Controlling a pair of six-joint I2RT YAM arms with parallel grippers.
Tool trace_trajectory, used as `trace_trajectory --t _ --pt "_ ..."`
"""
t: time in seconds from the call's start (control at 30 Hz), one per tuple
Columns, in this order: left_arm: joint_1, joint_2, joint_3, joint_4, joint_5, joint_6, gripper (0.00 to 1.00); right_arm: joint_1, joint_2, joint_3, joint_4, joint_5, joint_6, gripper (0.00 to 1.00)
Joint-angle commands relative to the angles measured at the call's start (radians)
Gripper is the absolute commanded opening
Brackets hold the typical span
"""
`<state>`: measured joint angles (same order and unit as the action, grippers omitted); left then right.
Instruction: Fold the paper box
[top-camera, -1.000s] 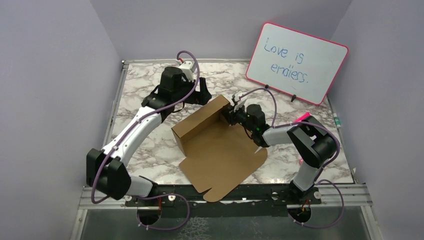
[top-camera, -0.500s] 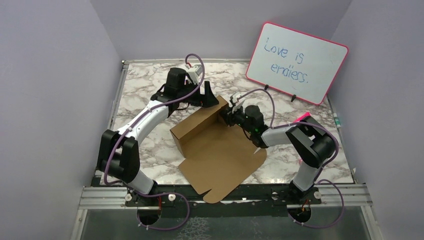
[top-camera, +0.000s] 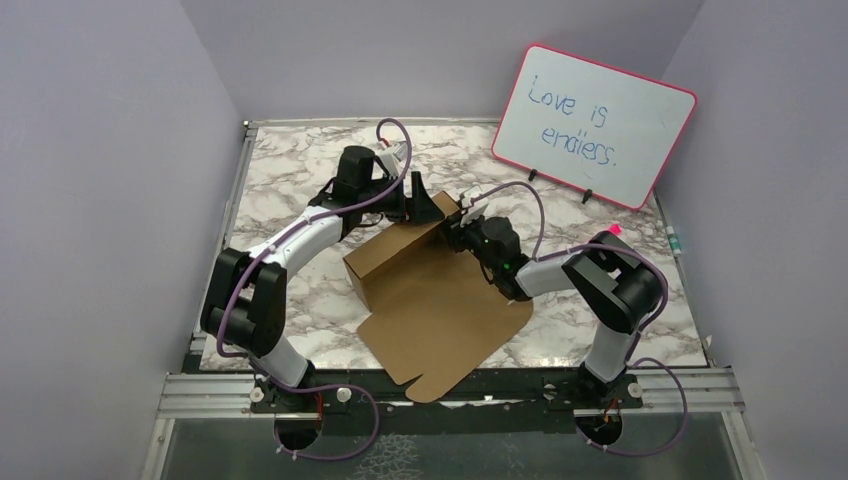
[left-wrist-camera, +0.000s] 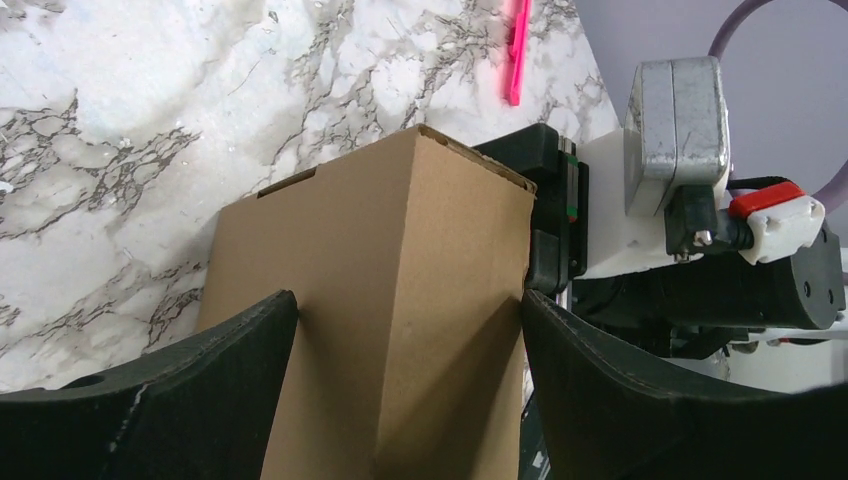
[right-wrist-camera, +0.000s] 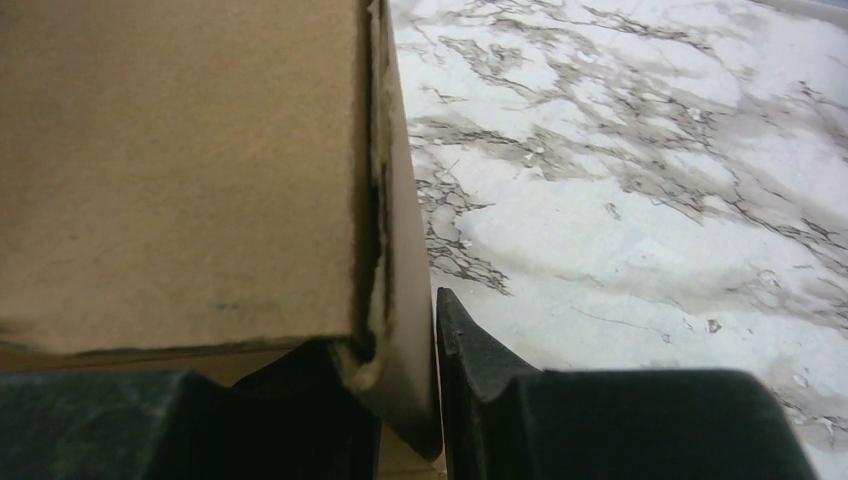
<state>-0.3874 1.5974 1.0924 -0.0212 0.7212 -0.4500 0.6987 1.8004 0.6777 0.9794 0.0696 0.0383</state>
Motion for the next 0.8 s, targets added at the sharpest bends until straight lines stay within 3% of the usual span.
trace_trajectory --t 0.0,0.43,0.77 --pt "-0.001 0.003 -0.03 0.045 0.059 -0.023 0.82 0.006 0.034 0.016 0.091 0.156 0.012 0.29" --pt "-0.002 -0.011 -0.072 0.107 0.113 -0.086 0.81 0.022 0.079 0.054 0.078 0.329 0.06 0.29" --pt "-0.004 -0.025 -0.08 0.113 0.118 -0.09 0.79 0.022 0.096 0.083 0.061 0.322 0.082 0.28"
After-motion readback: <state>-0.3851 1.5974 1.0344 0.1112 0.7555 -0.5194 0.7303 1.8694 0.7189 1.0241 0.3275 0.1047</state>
